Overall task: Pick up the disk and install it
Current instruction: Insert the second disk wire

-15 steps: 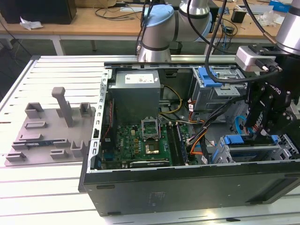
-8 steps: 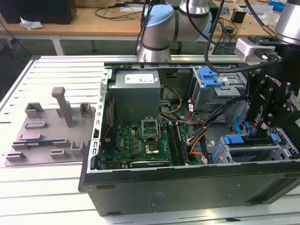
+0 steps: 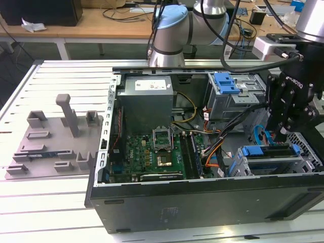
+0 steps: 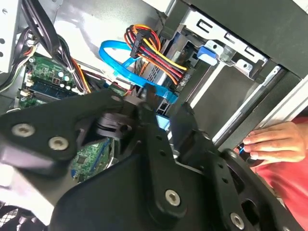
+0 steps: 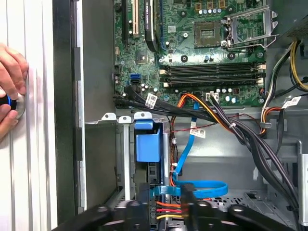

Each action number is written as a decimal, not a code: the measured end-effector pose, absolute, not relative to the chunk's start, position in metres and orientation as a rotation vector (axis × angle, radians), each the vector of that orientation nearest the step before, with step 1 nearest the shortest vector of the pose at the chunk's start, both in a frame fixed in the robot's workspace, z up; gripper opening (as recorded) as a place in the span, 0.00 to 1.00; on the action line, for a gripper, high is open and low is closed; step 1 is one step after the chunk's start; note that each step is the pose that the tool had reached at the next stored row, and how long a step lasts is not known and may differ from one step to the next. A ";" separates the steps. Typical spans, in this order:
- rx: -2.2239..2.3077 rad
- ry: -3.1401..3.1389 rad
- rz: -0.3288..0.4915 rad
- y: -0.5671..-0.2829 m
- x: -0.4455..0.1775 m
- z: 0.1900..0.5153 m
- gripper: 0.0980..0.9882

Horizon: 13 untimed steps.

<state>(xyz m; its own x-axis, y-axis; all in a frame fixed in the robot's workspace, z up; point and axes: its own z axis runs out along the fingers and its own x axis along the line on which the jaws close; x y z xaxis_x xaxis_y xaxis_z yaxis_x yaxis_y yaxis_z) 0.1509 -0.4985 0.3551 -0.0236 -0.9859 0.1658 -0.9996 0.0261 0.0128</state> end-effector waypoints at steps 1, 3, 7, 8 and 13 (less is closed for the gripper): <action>2.100 -2.154 0.163 -0.498 0.151 0.356 0.26; 2.097 -2.150 0.170 -0.494 0.151 0.359 0.20; 2.085 -2.139 0.191 -0.483 0.151 0.366 0.01; 2.082 -2.136 0.197 -0.481 0.151 0.366 0.01; 2.082 -2.136 0.198 -0.480 0.151 0.366 0.01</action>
